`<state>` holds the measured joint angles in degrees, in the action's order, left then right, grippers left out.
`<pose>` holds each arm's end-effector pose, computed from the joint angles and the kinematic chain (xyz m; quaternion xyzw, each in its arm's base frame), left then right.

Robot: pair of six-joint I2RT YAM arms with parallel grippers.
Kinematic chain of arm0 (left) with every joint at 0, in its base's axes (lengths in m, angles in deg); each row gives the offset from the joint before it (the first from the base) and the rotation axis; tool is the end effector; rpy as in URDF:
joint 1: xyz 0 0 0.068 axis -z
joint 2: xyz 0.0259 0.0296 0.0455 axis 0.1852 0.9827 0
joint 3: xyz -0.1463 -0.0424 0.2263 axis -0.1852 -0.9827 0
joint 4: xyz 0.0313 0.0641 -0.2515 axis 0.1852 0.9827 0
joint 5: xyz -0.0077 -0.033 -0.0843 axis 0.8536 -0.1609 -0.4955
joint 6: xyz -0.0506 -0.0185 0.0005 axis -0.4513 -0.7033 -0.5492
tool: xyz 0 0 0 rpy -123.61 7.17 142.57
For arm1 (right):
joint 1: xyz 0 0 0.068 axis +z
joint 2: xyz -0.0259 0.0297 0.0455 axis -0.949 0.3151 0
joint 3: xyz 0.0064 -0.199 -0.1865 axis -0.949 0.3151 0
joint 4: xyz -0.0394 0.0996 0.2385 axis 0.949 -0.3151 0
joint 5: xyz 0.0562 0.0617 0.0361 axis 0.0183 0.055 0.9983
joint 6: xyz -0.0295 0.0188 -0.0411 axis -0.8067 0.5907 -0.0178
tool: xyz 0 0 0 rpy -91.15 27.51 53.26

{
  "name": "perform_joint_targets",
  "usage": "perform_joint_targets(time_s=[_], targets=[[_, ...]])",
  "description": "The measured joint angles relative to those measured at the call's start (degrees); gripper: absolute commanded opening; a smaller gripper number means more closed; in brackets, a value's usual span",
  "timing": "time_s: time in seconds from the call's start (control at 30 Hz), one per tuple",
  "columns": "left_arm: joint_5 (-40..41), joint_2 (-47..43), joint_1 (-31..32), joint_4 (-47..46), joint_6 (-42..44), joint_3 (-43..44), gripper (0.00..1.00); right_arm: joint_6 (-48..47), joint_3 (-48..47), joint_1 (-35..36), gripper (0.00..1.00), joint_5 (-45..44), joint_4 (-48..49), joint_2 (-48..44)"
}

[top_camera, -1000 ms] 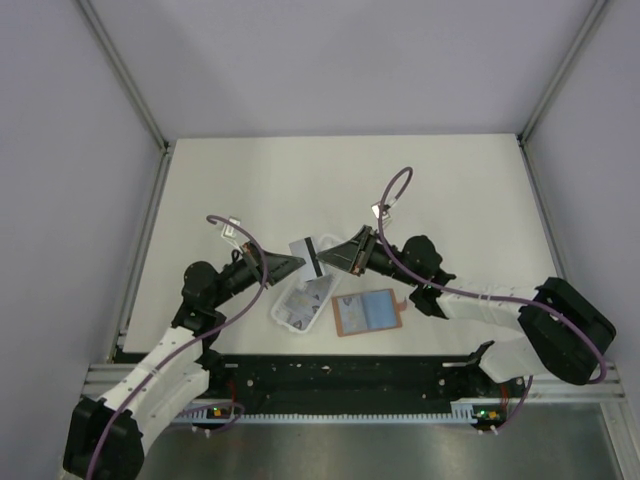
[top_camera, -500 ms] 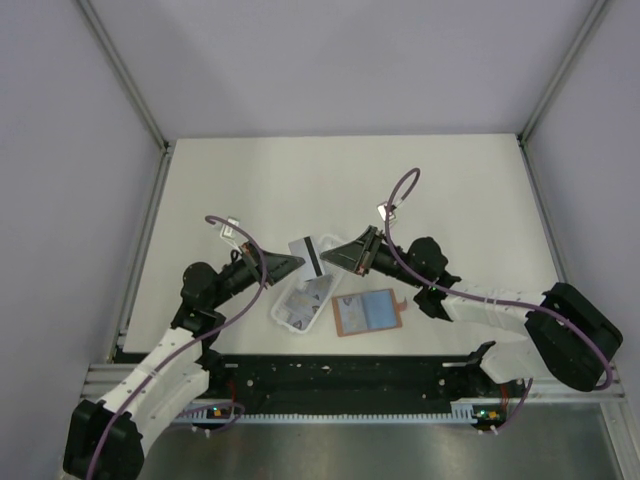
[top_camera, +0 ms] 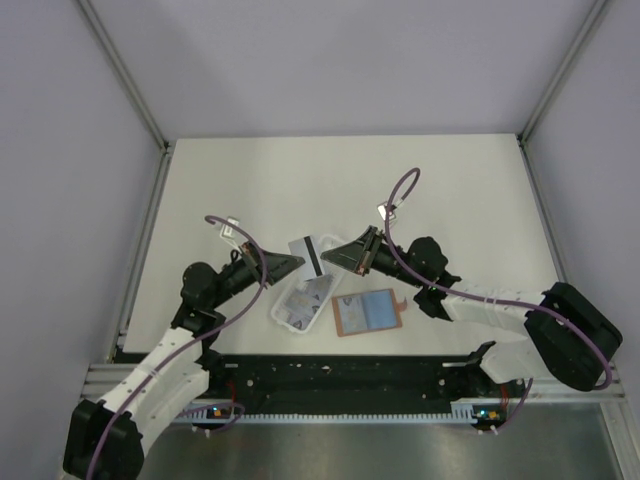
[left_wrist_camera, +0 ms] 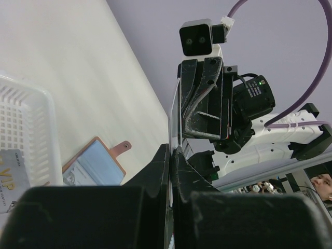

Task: Put the credit cards into the card holder
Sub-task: Insert the credit card into the card holder.

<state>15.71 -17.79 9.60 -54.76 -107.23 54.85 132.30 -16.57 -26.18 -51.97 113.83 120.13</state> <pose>0.1517 -0.0777 0.2443 -0.0131 0.6671 -0.6227 0.4088 0.1819 0.2024 0.2459 -0.0087 0.6657 0.6762 0.3154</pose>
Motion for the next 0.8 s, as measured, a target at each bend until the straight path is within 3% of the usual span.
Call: perform_joint_targets(time_s=[0.23, 0.6, 0.8], targets=[[0.0, 3.3, 0.0, -1.3, 0.0, 0.0, 0.09, -1.1, 0.0, -0.3, 0.0, -1.3, -2.5, 0.1], [1.8, 11.6, -0.1, -1.1, 2.0, -0.7, 0.37, -1.6, 2.4, -0.6, 0.0, -4.2, -2.9, 2.9], [3.9, 15.0, -0.3, -0.6, 3.7, -1.5, 0.41, -1.6, 4.1, -1.0, 0.0, -5.8, -1.9, 5.2]])
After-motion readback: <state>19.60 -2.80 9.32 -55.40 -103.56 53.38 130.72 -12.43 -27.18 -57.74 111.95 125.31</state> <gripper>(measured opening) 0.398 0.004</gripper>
